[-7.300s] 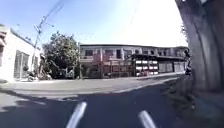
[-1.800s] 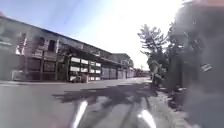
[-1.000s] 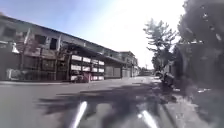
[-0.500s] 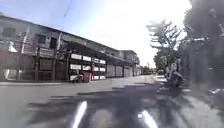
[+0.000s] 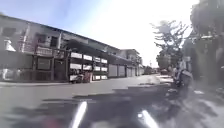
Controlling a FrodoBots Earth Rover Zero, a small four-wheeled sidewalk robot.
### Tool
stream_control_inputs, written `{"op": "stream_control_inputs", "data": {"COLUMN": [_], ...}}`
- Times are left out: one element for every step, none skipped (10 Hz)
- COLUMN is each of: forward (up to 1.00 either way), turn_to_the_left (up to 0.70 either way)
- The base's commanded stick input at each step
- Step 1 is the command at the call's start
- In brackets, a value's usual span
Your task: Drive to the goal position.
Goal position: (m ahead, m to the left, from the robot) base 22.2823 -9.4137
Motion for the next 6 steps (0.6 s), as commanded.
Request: {"op": "stream_control_inputs", "data": {"forward": [0.85, 0.85, 0.85, 0.85, 0.85, 0.85], "turn_to_the_left": [-0.34, -0.34, -0.34, -0.34, -0.34, -0.34]}}
